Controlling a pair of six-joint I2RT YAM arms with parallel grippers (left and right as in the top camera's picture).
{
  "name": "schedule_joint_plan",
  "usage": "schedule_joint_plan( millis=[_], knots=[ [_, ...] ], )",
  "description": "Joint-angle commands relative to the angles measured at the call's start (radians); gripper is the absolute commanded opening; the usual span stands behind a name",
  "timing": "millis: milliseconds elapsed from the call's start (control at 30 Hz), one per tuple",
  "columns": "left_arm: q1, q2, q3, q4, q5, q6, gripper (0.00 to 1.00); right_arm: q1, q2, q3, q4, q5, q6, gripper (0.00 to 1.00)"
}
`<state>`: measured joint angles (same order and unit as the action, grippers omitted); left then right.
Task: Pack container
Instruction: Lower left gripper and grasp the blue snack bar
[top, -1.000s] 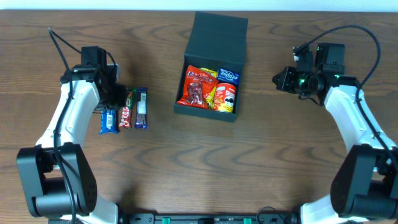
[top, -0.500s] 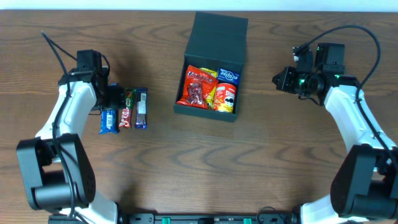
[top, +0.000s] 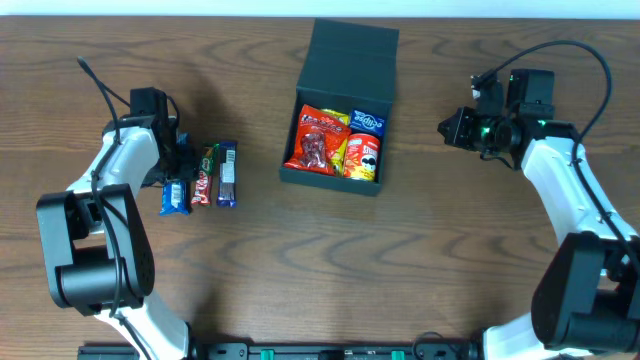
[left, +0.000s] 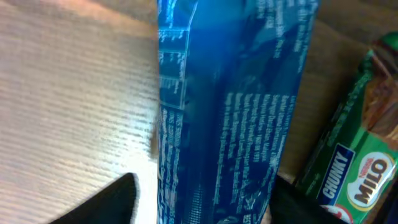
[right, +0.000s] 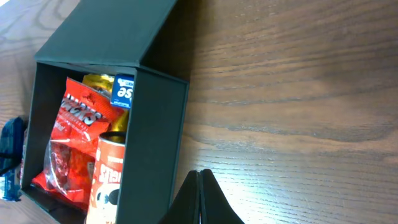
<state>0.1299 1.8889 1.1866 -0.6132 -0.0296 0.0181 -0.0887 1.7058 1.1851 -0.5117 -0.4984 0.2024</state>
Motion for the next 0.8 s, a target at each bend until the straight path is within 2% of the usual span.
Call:
schedule_joint_plan(
  millis=[0,67,100,567,767],
  knots=[
    [0.003,0.008,-0.007,0.011,-0.003,0.005,0.5,-0.003,-0.015,-0.001,-0.001,0.002,0.006,0.02],
    [0.003,0.008,-0.007,0.017,-0.004,0.005,0.41,-0.003,-0.015,-0.001,0.0,0.002,0.006,0.02],
    [0.003,0.008,-0.007,0.019,-0.004,0.005,0.39,-0.003,-0.015,-0.001,0.0,0.002,0.006,0.02],
    [0.003,0.007,-0.001,0.018,-0.004,0.005,0.26,-0.003,-0.015,-0.001,0.001,0.002,0.006,0.02],
    [0.002,0.007,0.087,-0.041,-0.004,0.005,0.17,-0.004,-0.015,-0.001,0.004,0.002,0.006,0.02]
  ],
)
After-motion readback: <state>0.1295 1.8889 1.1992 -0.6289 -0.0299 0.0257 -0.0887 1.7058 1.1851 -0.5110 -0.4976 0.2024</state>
